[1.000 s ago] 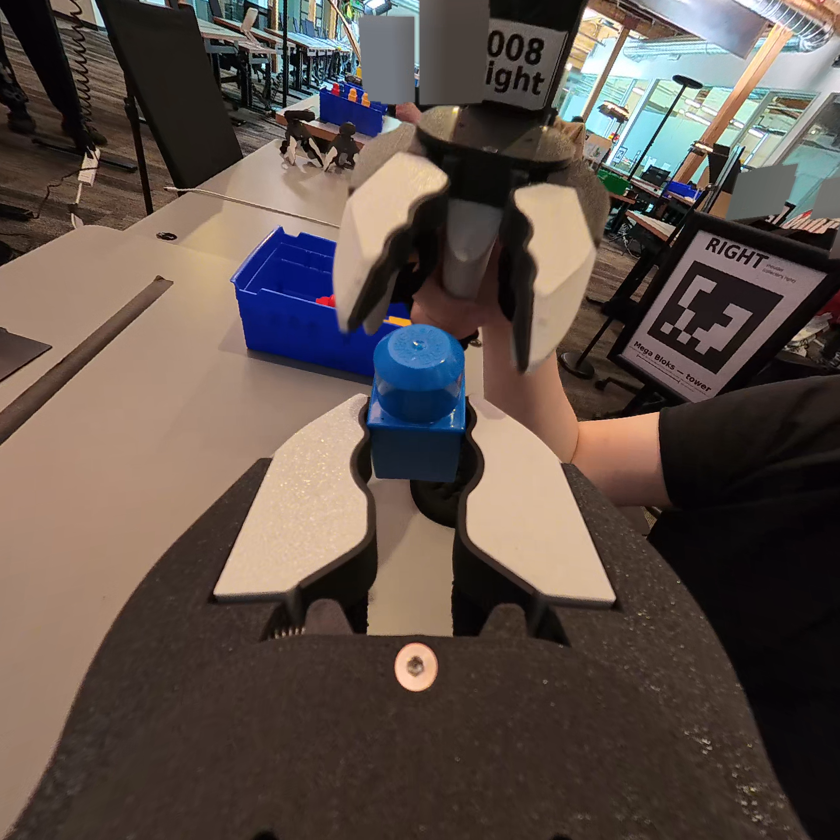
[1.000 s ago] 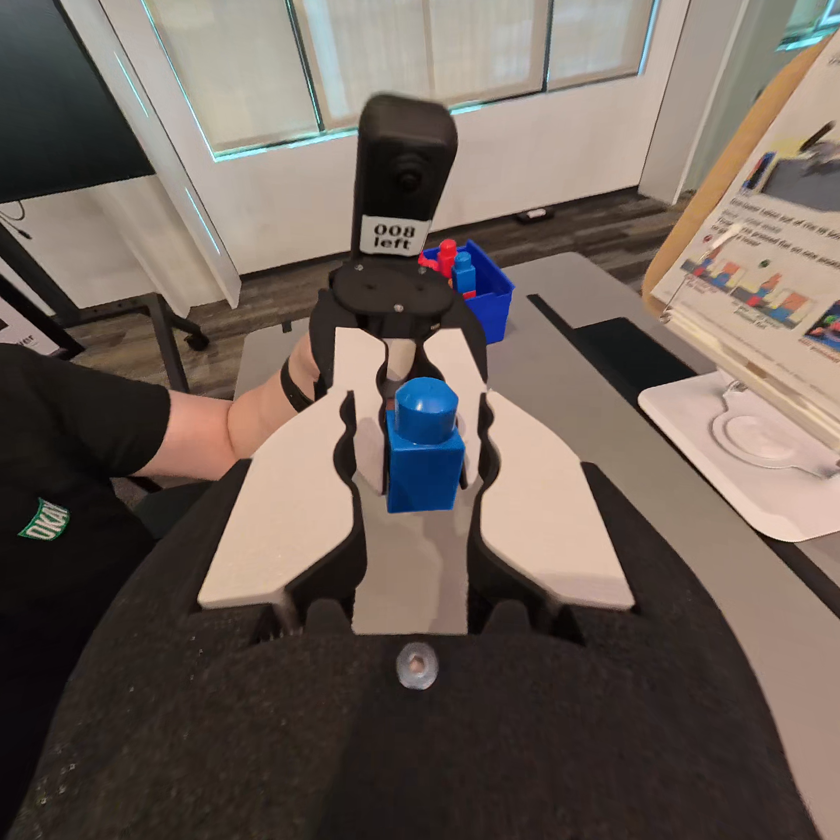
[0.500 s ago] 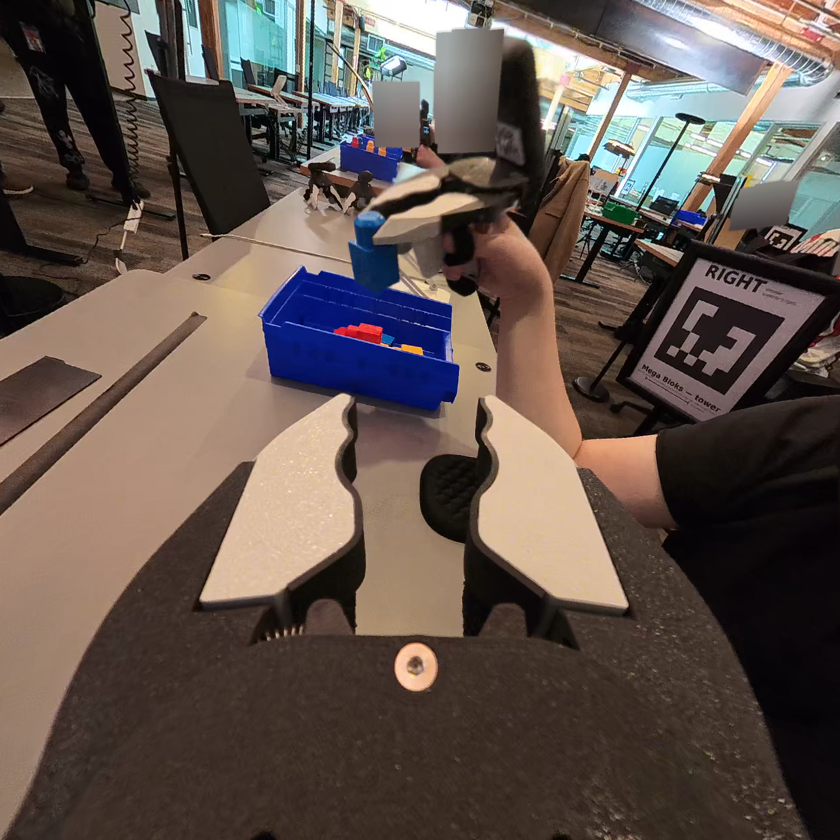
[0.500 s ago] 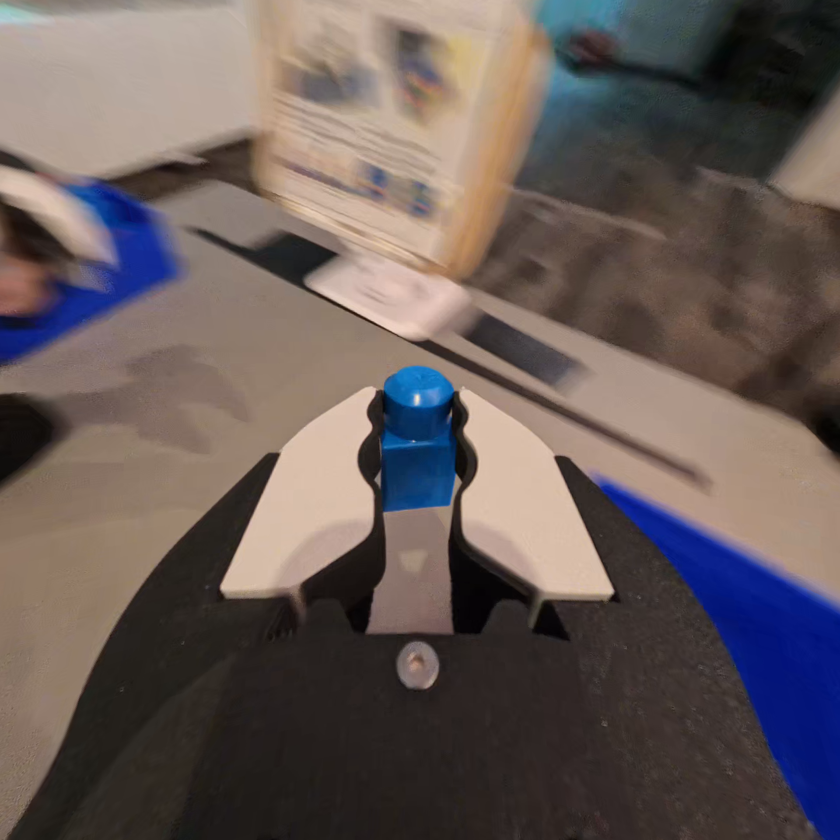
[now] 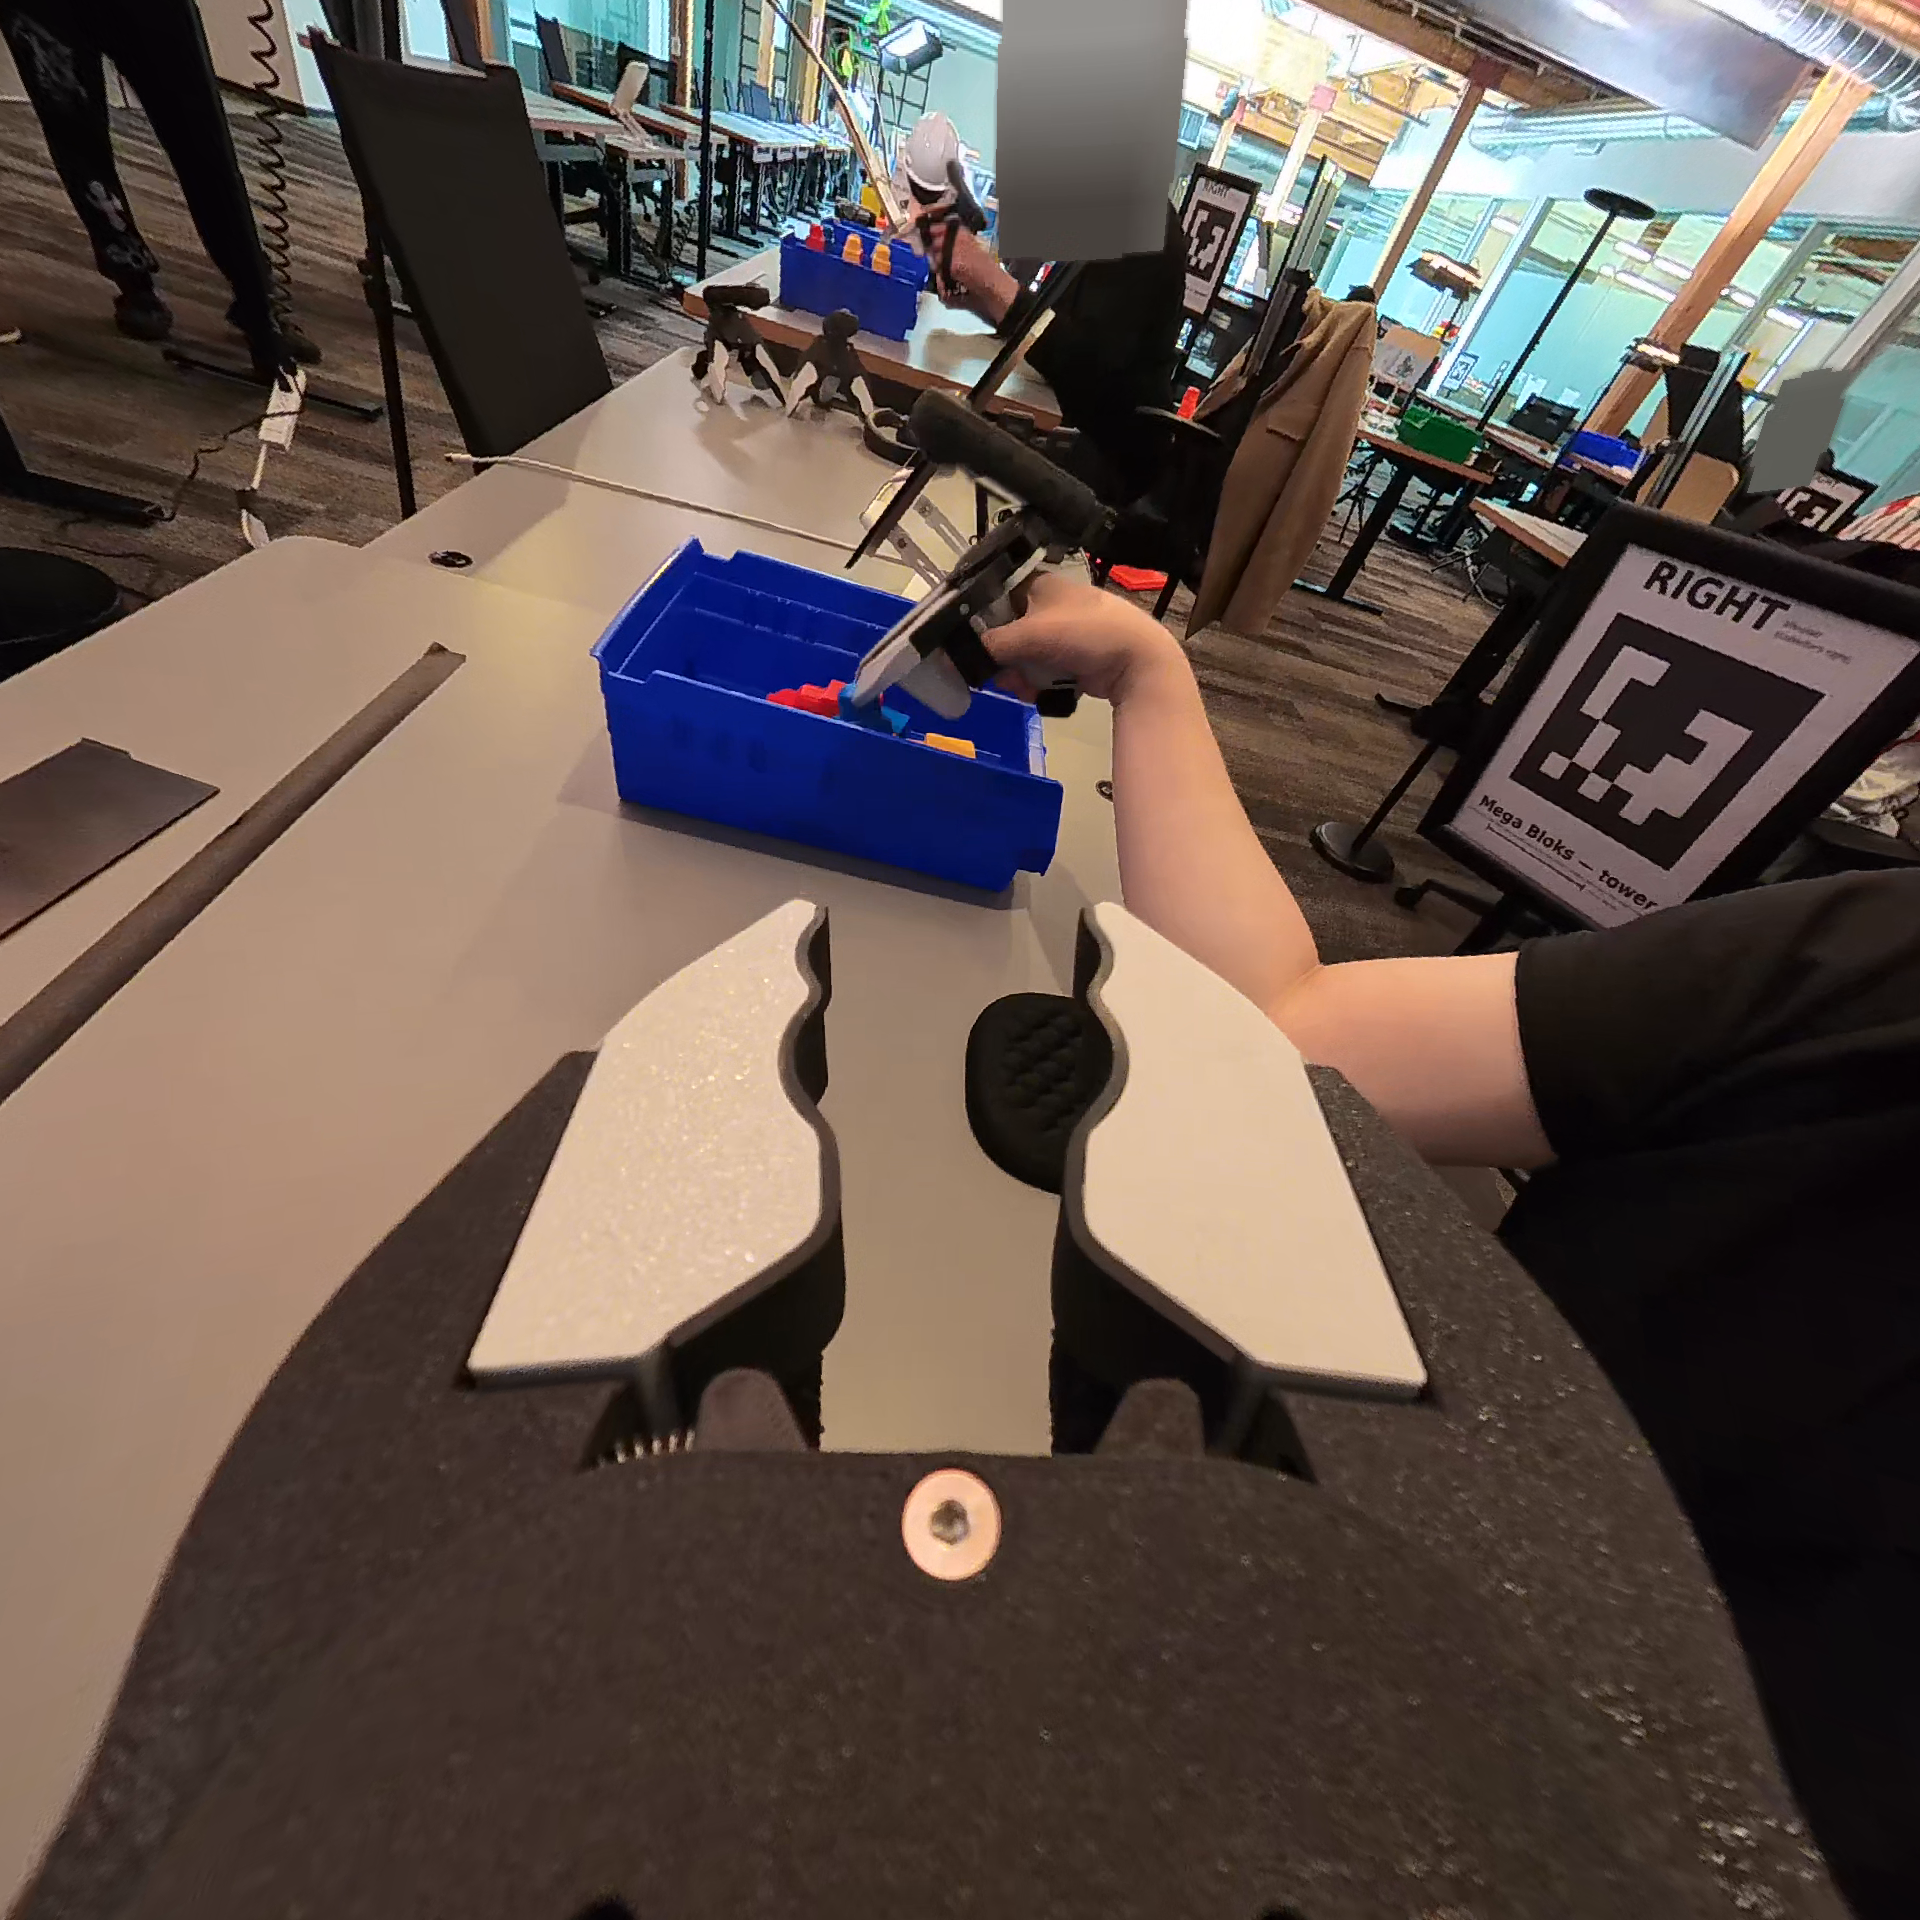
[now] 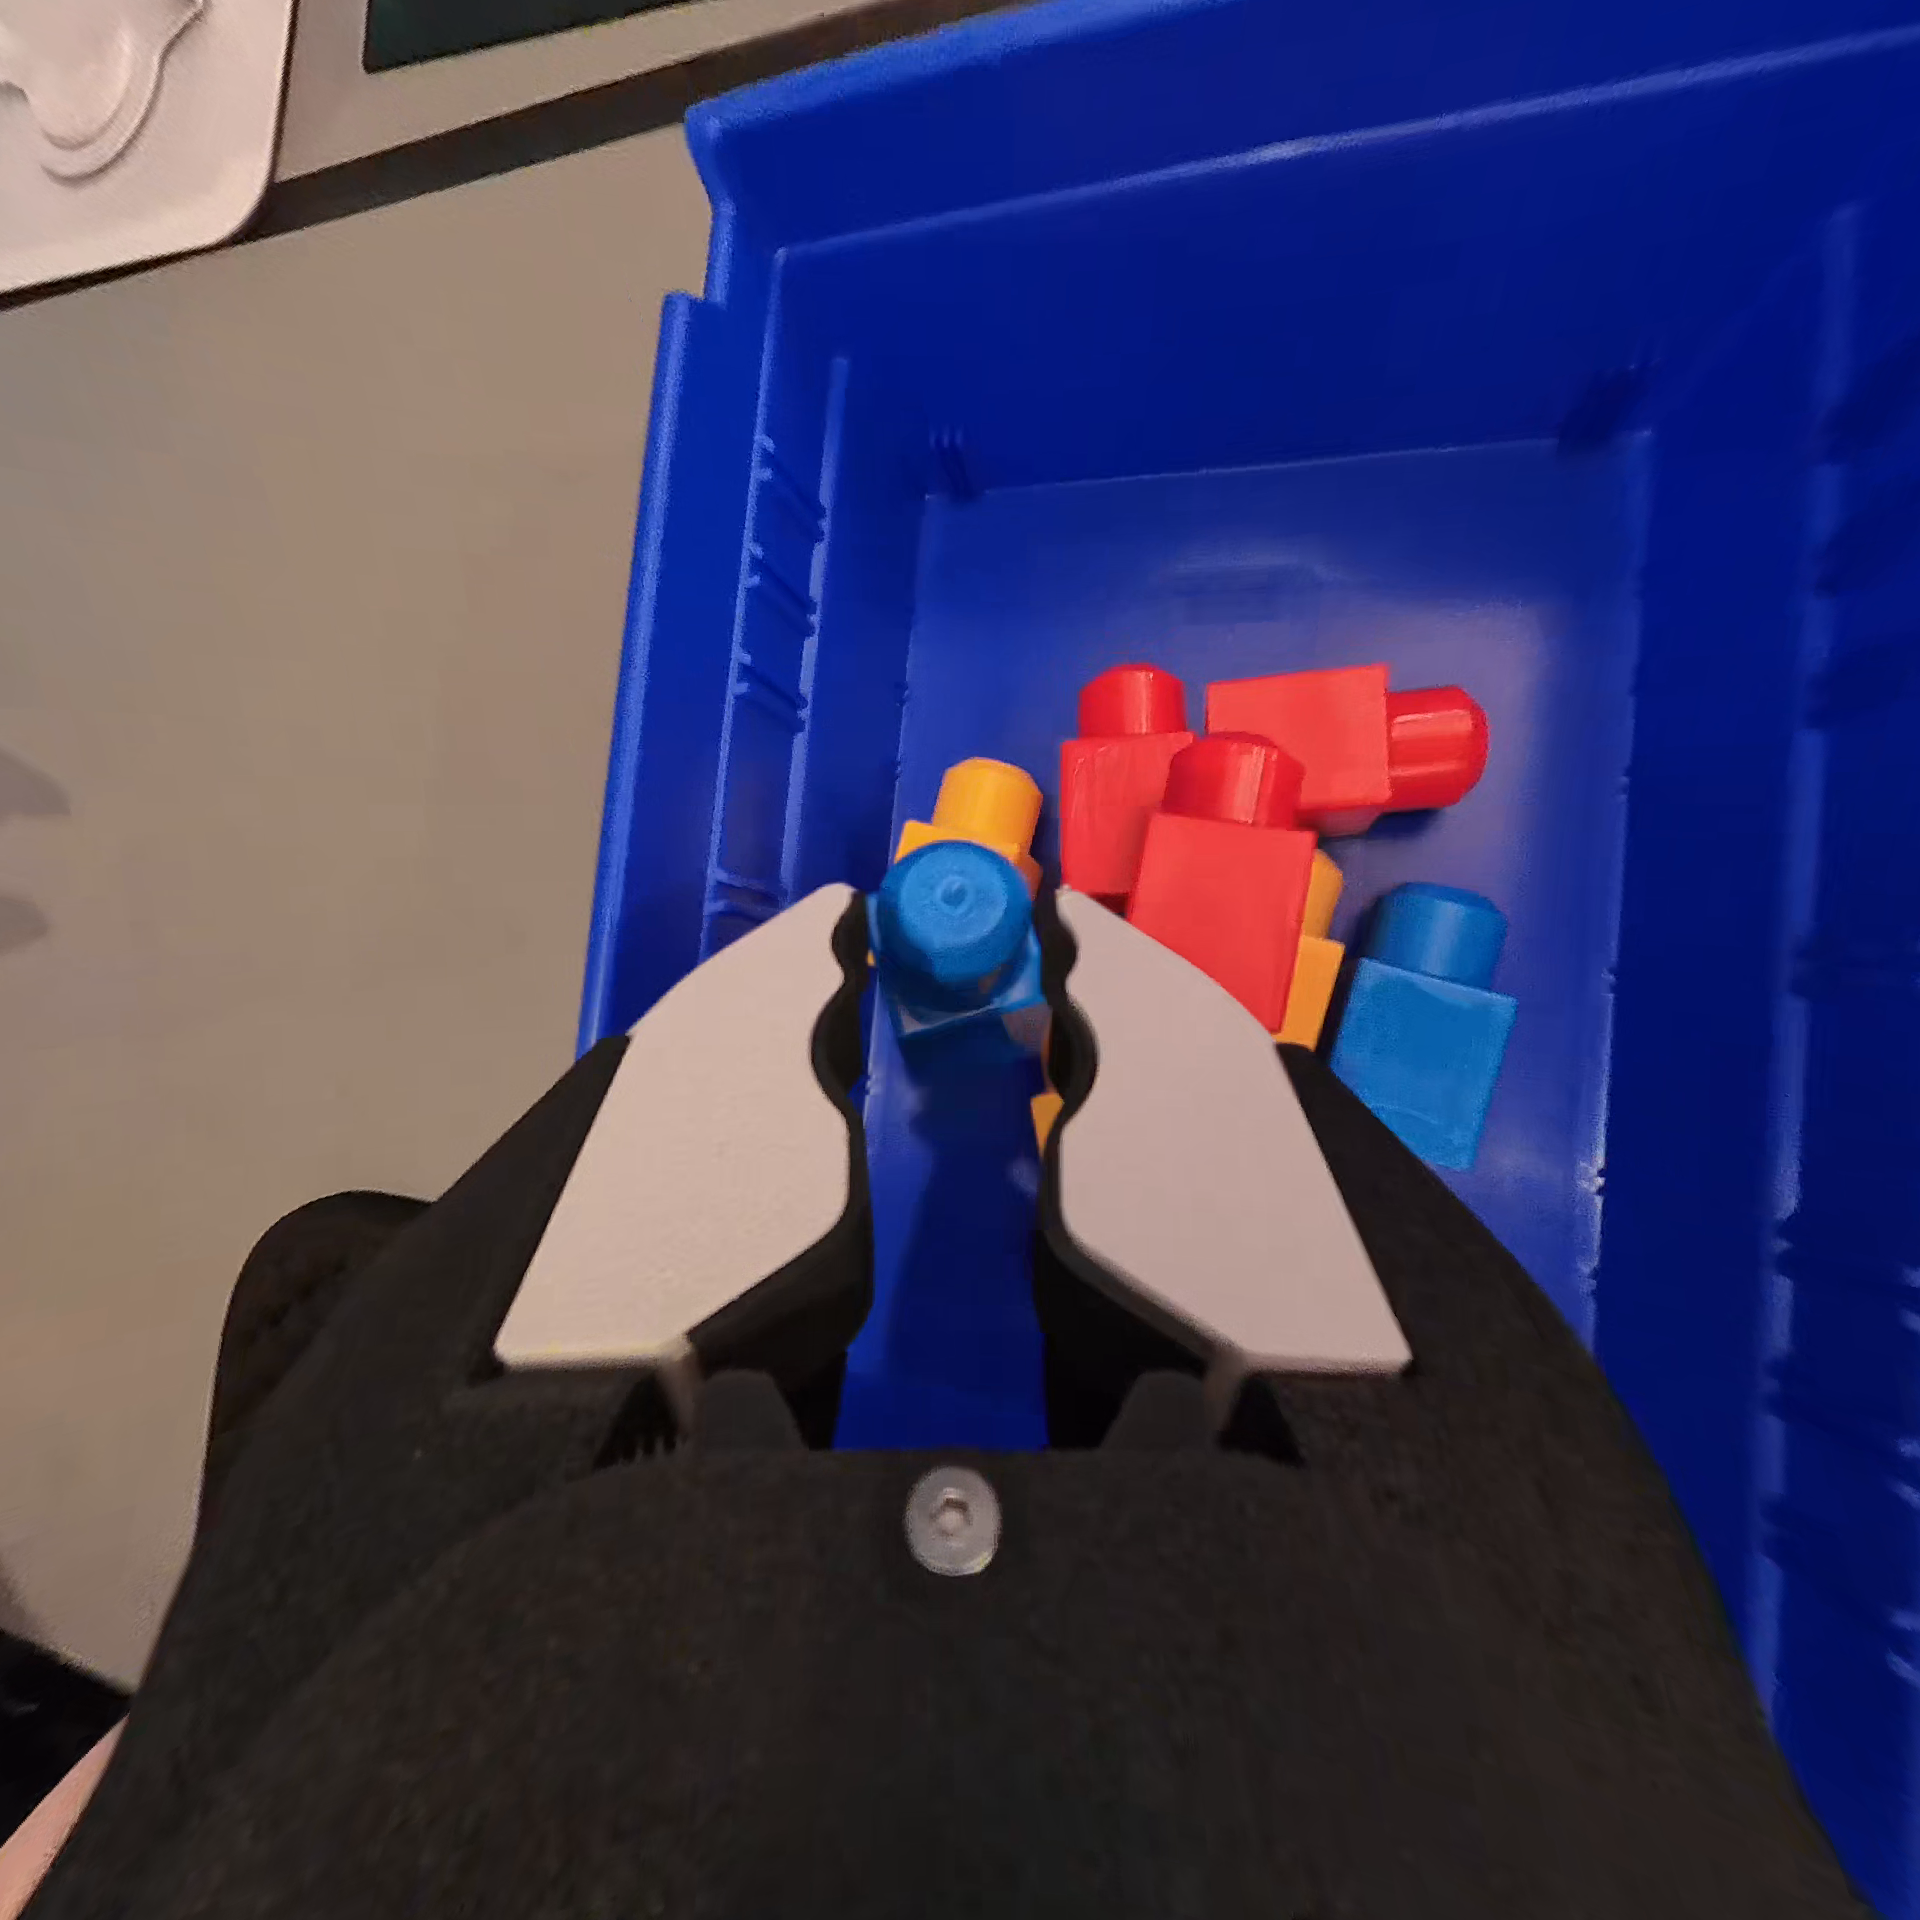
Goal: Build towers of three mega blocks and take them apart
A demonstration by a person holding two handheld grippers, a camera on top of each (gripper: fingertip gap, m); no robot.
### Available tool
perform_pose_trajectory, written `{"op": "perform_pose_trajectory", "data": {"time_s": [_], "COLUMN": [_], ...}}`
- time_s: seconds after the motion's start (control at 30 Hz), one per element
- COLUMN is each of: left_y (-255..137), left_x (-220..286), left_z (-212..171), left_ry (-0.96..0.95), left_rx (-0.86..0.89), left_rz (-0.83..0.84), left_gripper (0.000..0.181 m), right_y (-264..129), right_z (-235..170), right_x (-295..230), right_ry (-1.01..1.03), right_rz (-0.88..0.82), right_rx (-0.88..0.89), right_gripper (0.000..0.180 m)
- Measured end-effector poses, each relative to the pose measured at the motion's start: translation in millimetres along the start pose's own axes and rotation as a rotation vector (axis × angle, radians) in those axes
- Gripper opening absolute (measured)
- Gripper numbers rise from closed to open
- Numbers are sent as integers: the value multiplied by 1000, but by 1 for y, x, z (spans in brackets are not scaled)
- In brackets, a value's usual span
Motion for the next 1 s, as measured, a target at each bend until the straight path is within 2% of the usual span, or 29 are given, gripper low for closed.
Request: {"op": "perform_pose_trajectory", "data": {"time_s": [0.03, 0.1, 0.2, 0.33, 0.47, 0.57, 0.7, 0.77, 0.9, 1.0], "left_y": [0, -1, -5, -21, -55, -96, -184, -232, -311, -343], "left_x": [0, 2, 12, 35, 64, 78, 66, 60, 38, 22], "left_z": [0, 0, 1, 7, 14, 17, 9, -4, -55, -105], "left_ry": [-1, -11, 1, 88, 169, 214, 206, 135, -154, -336], "left_rx": [0, -9, -9, 30, 134, 234, 251, 259, 307, 421], "left_rz": [5, -4, -15, 53, 171, 393, 1011, 1207, 1364, 1386], "left_gripper": [44, 36, 37, 40, 42, 44, 45, 47, 50, 51], "right_y": [-4, -15, -37, -67, -84, -84, -72, -63, -53, -54], "right_z": [3, 7, 16, 37, 59, 69, 80, 83, 86, 86], "right_x": [-1, -7, -14, -31, -56, -71, -81, -83, -84, -84], "right_ry": [-12, -42, -96, -219, -349, -431, -496, -513, -548, -551], "right_rz": [-21, -17, -82, -155, -140, -121, -94, -75, -89, -87], "right_rx": [18, 75, 182, 420, 637, 665, 641, 610, 538, 544], "right_gripper": [37, 37, 39, 46, 48, 49, 50, 50, 52, 52]}}
Point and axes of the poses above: each gripper's, where its closed fingertips meet, y out along the fingers, z out of its top, x = y × z across the jaws, the point moved 9 cm from there along -y, back along the fingers, and after that the axes turned 14 degrees about -y, right-handed, at the moved point
